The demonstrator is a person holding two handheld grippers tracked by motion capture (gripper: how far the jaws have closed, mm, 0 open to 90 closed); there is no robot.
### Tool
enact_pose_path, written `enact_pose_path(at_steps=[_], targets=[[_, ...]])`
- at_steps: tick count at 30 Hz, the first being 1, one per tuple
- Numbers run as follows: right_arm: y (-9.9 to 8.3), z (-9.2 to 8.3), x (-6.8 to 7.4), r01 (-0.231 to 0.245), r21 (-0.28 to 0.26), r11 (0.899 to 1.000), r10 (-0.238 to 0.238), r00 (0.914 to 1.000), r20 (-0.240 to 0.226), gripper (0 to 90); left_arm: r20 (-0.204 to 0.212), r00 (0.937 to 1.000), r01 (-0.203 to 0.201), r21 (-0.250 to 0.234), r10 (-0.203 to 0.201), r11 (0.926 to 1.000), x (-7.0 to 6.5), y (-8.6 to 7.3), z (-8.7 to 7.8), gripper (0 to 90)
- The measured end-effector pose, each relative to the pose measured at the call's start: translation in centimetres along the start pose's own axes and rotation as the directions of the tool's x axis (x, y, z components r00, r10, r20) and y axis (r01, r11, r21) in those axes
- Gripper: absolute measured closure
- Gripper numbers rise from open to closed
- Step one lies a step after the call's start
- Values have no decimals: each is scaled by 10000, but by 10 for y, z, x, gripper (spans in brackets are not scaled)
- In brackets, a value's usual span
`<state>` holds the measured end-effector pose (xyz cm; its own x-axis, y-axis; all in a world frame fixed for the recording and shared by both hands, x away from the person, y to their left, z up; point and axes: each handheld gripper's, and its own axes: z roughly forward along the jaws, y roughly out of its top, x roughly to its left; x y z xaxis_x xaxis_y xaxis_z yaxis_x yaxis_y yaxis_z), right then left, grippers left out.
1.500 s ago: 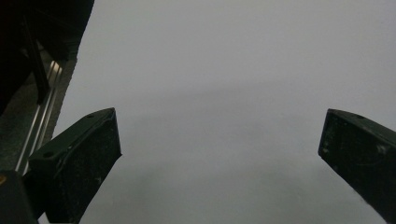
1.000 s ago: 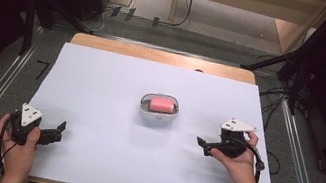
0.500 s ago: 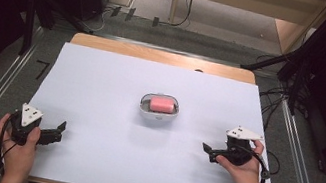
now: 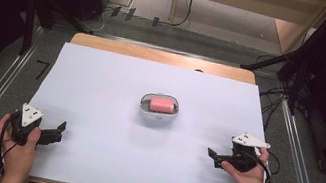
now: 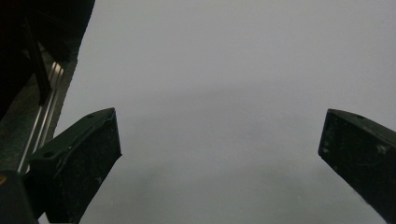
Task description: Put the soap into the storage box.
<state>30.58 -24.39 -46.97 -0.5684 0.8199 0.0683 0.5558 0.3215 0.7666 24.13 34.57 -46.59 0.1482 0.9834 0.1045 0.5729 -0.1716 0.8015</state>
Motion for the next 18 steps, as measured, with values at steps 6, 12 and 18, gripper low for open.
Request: enact_pose_path(at_steps=[6,12,18], targets=[[-8,-4,-5,-146,2,9999,146,9999,89,0,-7,10000,-5,11,5,10000,0,0,0,0],[-16,-9,-9,-335,-1,9994,335,9992,200,0,-9,10000,-8,12,8,10000,0,0,0,0],[-26,-14,-13,-499,-22,9987,500,9982,319,0,-12,10000,-20,32,20,10000,0,0,0,0]])
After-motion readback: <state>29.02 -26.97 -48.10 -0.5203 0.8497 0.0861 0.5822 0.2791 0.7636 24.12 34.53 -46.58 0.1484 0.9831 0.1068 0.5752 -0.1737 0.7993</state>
